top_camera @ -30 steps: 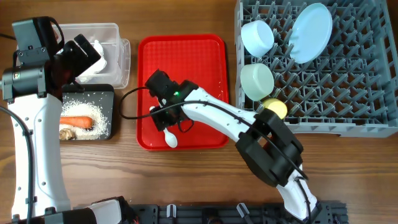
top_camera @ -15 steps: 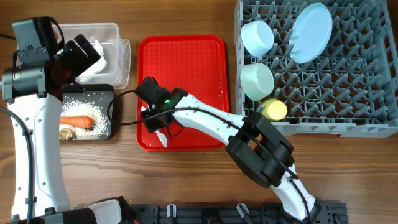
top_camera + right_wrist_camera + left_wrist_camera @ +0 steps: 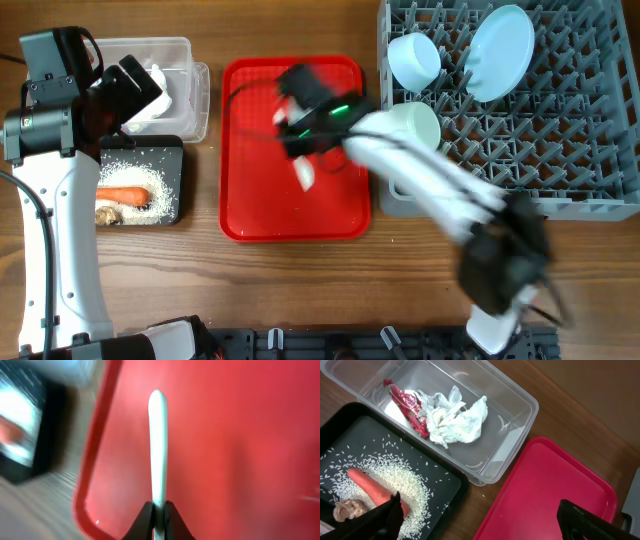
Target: Sort waste into correct bins and load items into the dishwasher rack
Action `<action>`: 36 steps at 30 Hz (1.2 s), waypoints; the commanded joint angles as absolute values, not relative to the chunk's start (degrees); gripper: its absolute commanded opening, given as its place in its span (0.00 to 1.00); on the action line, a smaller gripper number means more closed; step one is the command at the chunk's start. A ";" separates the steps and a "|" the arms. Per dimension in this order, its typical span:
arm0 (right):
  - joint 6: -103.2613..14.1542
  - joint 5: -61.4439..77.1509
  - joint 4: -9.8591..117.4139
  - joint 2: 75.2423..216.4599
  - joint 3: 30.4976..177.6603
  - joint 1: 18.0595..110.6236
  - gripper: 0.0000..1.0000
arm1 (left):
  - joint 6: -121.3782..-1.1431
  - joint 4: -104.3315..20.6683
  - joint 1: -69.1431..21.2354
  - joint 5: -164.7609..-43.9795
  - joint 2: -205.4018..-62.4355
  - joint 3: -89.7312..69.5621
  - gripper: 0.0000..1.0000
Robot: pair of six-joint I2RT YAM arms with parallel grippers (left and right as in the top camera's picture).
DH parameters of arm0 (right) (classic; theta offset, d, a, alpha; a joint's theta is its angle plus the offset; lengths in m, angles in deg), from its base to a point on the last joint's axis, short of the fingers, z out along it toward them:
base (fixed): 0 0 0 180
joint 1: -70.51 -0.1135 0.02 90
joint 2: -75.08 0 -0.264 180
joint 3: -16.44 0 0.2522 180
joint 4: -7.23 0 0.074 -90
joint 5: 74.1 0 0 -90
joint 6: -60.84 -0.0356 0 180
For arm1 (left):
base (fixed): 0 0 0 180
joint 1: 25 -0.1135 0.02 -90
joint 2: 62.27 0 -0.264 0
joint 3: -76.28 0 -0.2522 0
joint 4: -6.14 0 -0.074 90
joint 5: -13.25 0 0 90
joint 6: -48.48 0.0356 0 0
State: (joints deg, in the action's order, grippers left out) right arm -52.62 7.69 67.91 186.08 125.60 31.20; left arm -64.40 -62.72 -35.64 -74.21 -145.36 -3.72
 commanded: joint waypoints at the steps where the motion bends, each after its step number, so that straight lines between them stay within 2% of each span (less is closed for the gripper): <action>1: -49.84 18.18 72.85 169.34 126.80 42.71 0.04 | -64.70 -62.56 -35.83 -73.66 -145.54 -2.94 1.00; 3: -44.58 26.62 77.94 165.45 126.52 55.94 0.05 | -64.70 -62.54 -35.83 -73.66 -145.54 -2.94 1.00; 4: -43.50 26.64 77.96 166.78 125.07 60.57 0.04 | -64.70 -62.54 -35.83 -73.66 -145.54 -2.94 1.00; 7: -42.39 26.86 73.44 174.71 122.47 68.18 0.04 | -64.70 -62.54 -35.83 -73.66 -145.54 -2.94 1.00; 9: -40.05 24.50 69.18 179.32 122.47 70.12 0.05 | -64.70 -62.54 -35.83 -73.66 -145.54 -2.94 1.00; 10: -37.65 21.96 68.32 180.64 122.47 70.10 0.15 | -64.70 -62.54 -35.83 -73.66 -145.54 -2.94 1.00; 11: -36.23 20.32 68.15 181.31 122.47 70.04 0.41 | -64.70 -62.54 -35.83 -73.66 -145.54 -2.94 1.00; 12: -36.20 20.04 68.24 181.49 122.47 69.99 0.61 | -64.70 -62.56 -35.83 -73.66 -145.54 -2.94 1.00; 13: -36.14 20.04 68.67 180.81 122.80 69.99 0.70 | -64.70 -62.54 -35.83 -73.66 -145.54 -2.94 1.00; 16: -36.14 14.03 72.17 176.31 125.18 69.95 0.71 | -64.70 -62.54 -35.83 -73.66 -145.54 -2.94 1.00; 19: -33.43 -4.00 77.02 166.10 125.75 69.93 0.72 | -64.70 -62.54 -35.83 -73.66 -145.54 -2.94 1.00; 22: -33.76 -7.15 81.96 158.39 125.75 69.49 0.78 | -64.70 -62.54 -35.83 -73.66 -145.54 -2.94 1.00; 23: -34.50 -7.20 84.06 155.17 125.75 69.40 1.00 | -64.70 -62.54 -35.83 -73.66 -145.54 -2.94 1.00; 24: -39.18 -7.02 85.17 151.89 125.75 69.40 1.00 | -64.70 -62.54 -35.83 -73.66 -145.54 -2.94 1.00; 30: -39.77 11.19 87.34 141.80 125.73 69.40 1.00 | -64.70 -62.54 -35.83 -73.68 -145.54 -2.94 1.00; 34: -39.66 16.43 85.81 135.09 124.94 70.80 1.00 | -64.70 -62.54 -35.83 -73.66 -145.54 -2.94 1.00; 36: -39.61 16.54 78.14 130.34 117.55 70.80 1.00 | -64.70 -62.54 -35.83 -73.66 -145.54 -2.94 1.00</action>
State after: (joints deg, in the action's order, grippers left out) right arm -39.00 13.85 83.58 134.15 123.96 70.56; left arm -64.40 -62.69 -35.64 -74.21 -145.36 -3.72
